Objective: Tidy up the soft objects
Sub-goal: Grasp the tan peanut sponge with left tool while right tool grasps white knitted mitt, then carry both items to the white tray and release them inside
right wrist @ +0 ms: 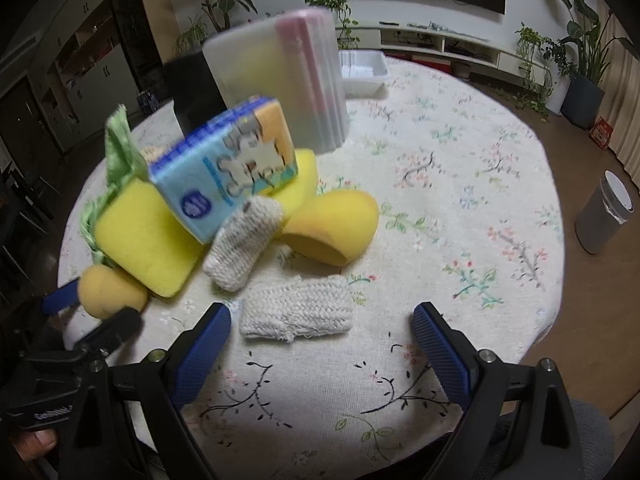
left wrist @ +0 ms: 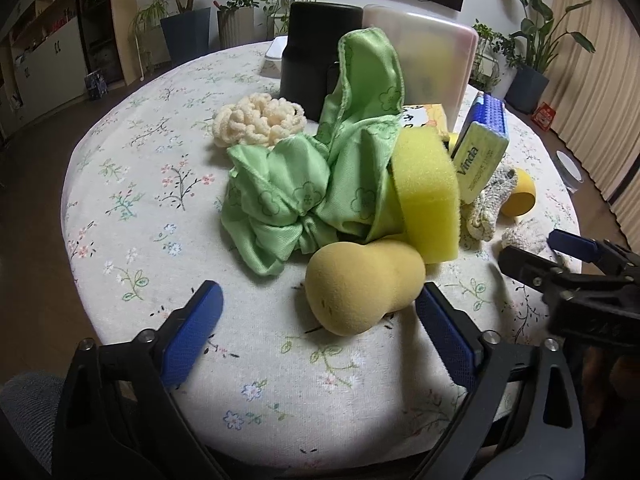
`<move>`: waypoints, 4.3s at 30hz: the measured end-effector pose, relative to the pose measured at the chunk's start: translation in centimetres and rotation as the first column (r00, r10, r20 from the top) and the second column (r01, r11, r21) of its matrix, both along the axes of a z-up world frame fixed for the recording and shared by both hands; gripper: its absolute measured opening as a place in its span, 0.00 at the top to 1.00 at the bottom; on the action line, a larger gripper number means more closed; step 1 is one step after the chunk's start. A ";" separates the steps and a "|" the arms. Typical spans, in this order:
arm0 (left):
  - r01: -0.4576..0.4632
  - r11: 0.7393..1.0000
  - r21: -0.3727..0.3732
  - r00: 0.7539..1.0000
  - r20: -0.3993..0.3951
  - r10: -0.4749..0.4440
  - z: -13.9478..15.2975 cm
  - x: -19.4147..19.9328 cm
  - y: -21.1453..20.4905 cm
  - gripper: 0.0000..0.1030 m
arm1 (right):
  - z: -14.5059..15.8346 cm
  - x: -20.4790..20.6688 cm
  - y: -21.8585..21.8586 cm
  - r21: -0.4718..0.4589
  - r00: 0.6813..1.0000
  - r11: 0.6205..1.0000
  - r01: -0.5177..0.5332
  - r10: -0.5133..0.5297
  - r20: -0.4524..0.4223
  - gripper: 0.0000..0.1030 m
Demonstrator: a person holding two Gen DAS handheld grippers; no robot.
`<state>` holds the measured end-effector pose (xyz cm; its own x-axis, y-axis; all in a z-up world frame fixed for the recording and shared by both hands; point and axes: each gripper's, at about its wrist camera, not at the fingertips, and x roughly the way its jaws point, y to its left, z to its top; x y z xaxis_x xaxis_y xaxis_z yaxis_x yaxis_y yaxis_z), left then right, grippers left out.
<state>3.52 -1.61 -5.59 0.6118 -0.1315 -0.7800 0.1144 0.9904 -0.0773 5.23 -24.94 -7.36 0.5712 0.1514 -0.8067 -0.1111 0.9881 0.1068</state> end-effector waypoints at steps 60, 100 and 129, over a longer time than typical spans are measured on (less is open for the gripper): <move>-0.013 0.991 -0.136 0.996 0.091 0.025 5.4 -0.9 6.9 0.61 | 4.7 -3.9 -4.8 -0.038 0.996 0.999 -0.011 0.014 0.091 0.47; 0.198 0.980 0.032 0.972 0.126 -0.200 9.9 32.1 6.3 0.60 | 9.7 29.3 -7.8 -0.108 0.982 0.985 -0.132 0.145 0.123 0.47; 0.387 0.913 0.132 0.922 -0.028 -0.386 3.0 37.1 0.3 0.51 | 2.0 36.5 -1.0 -0.191 0.943 0.925 -0.327 0.331 -0.011 0.46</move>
